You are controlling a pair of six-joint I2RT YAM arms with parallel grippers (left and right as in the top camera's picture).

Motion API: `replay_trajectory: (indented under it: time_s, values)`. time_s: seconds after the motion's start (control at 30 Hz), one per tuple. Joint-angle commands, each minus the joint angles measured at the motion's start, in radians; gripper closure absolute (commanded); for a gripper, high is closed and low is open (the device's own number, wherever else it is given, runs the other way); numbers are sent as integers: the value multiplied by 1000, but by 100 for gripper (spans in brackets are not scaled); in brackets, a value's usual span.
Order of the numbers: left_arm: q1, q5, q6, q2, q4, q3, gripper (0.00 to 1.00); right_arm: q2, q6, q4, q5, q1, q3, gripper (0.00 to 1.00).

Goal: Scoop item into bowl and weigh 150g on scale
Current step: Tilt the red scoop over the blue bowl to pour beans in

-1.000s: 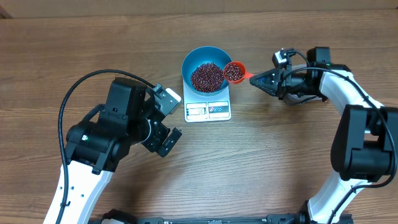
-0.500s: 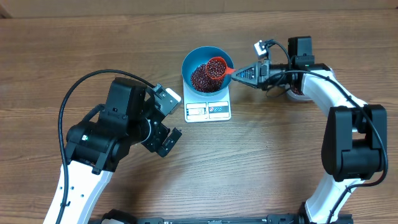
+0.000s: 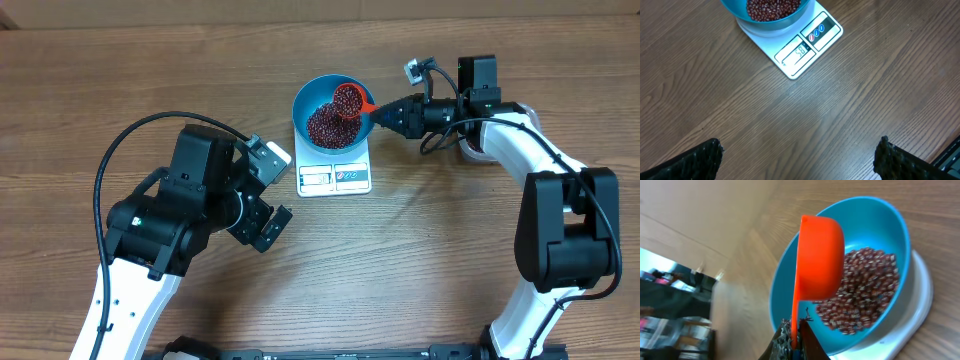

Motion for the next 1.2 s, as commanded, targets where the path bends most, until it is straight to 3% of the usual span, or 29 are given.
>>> replay_trajectory:
  time_s: [0.0, 0.2, 0.5, 1.17]
  values:
    - [4, -5, 19, 2, 1, 20, 0, -49, -142, 2, 30, 4, 9, 96]
    - [4, -5, 19, 2, 1, 20, 0, -50, -242, 6, 38, 5, 9, 96]
    - [4, -5, 19, 2, 0, 20, 0, -50, -249, 55, 63, 5, 9, 96]
    - [4, -6, 19, 2, 1, 20, 0, -50, -431, 88, 179, 50, 9, 96]
